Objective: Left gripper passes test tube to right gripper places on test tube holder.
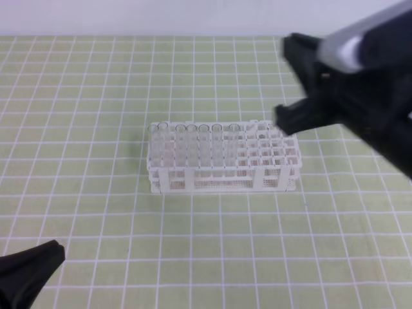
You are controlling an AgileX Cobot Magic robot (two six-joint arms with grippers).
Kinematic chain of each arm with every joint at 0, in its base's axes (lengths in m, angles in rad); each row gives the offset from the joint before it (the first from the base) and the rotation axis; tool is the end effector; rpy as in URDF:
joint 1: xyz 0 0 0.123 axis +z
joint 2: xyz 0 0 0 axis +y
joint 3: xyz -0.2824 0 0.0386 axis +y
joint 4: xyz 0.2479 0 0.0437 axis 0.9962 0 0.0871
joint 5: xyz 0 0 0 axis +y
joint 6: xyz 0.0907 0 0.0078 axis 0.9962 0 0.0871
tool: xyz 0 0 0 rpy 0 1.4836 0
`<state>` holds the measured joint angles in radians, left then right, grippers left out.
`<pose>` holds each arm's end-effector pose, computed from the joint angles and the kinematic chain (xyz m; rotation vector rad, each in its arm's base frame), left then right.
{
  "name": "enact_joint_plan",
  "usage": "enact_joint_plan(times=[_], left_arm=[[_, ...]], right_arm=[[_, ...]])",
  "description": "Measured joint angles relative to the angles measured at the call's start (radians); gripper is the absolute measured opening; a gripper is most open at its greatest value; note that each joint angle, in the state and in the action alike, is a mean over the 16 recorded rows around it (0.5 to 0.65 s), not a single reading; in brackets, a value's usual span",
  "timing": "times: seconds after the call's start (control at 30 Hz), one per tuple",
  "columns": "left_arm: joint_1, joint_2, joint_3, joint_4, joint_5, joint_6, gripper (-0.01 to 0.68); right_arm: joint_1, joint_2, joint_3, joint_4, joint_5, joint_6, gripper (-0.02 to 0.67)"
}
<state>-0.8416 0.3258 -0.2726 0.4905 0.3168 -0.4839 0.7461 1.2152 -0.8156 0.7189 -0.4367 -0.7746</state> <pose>0.0646 -0.0522 0.2582 0.6421 1.7254 -0.4706 0.2159 0.1652 0.3471 -0.4299 1.4929 0.2902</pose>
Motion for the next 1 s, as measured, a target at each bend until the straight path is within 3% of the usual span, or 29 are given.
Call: enact_joint_plan(times=[0.2, 0.6, 0.77, 1.0], left_arm=[[0.000, 0.001, 0.000, 0.001, -0.001, 0.000, -0.003], [0.001, 0.004, 0.000, 0.002, -0.003, 0.000, -0.003], [0.000, 0.004, 0.000, 0.002, -0.001, 0.000, -0.003], [0.000, 0.004, 0.000, 0.000, 0.003, 0.000, -0.003]], right_arm=[[-0.033, -0.163, 0.115, 0.096, 0.016, -0.154, -0.008], [-0.102, -0.411, 0.398, 0.216, -0.099, -0.328, -0.015], [-0.215, -0.554, 0.449, 0.310, 0.007, -0.452, -0.015], [-0.451, -0.788, 0.508, 0.440, 0.218, -0.614, -0.015]])
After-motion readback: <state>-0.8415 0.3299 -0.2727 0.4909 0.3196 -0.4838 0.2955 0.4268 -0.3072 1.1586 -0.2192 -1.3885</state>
